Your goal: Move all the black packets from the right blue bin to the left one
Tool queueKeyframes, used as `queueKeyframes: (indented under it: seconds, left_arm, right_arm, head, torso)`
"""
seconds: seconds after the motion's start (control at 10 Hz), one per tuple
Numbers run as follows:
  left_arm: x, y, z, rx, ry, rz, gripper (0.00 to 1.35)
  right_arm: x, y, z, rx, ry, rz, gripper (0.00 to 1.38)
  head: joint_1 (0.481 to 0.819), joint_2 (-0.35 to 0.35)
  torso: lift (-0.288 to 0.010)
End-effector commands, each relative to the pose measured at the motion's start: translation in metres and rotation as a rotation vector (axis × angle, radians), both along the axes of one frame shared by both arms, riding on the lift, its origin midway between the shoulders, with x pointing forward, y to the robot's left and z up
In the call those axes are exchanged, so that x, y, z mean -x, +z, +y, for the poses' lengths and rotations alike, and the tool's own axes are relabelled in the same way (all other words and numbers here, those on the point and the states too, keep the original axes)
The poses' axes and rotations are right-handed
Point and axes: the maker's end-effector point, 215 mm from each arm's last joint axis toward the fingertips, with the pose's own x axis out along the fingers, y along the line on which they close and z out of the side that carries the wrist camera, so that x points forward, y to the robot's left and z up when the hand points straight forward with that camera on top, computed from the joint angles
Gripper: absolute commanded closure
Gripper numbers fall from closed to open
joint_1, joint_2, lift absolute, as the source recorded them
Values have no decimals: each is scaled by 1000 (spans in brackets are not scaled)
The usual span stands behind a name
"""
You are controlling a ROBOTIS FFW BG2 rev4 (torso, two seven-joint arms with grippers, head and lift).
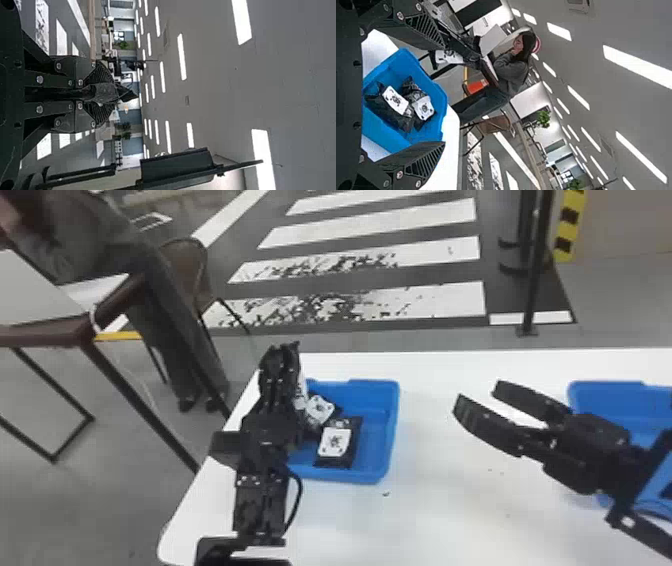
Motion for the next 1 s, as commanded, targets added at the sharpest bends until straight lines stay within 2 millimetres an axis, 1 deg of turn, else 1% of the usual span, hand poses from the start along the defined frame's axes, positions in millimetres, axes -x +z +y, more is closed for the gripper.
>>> queueKeyframes:
  seconds: [0.0, 0.1, 0.2, 0.3, 0.4, 0.5, 0.6, 0.7, 0.8, 0.9]
  left_arm:
    - [-2, -10, -10, 11, -5, -4, 1124]
    - [-9, -27, -25, 100, -40, 35, 641]
    - [-16, -38, -44, 167, -91, 69, 88]
    - [-20, -45, -60, 228, -138, 89, -2]
    - [-19, -43, -68, 261, -160, 80, 15]
    - [-15, -27, -74, 291, -183, 21, 15]
    - [3, 3, -74, 271, -184, -92, 15]
    - [18, 18, -77, 282, -199, -162, 16]
    - [26, 21, -82, 331, -230, -189, 18]
    - [44, 31, -85, 369, -246, -214, 28]
  right_arm:
    - [-5, 3, -11, 0, -23, -8, 193]
    - [-6, 5, -13, 4, -29, -14, 193]
    - [-7, 6, -14, 1, -30, -16, 193]
    - [-7, 5, -15, 1, -30, -15, 193]
    - [-7, 5, -17, 1, -31, -15, 193]
    - [-10, 9, -22, -4, -44, -29, 193]
    - [-13, 13, -36, 9, -87, -64, 193]
    - [-18, 8, -60, 36, -146, -74, 193]
    - [-23, 2, -89, 69, -220, -92, 193]
    - [-26, 5, -123, 139, -309, -153, 193]
  head:
    - [679, 350]
    - [681, 350]
    - [685, 336]
    - [693, 309]
    - [695, 285]
    - [695, 275]
    - [695, 263]
    - [693, 251]
    - [683, 232]
    - [686, 198]
  torso:
    - [-140]
    - [-140]
    - [-140]
    - [-140]
    - [-140]
    - [-140]
    - [-140]
    - [-140]
    - [-140]
    - [-140]
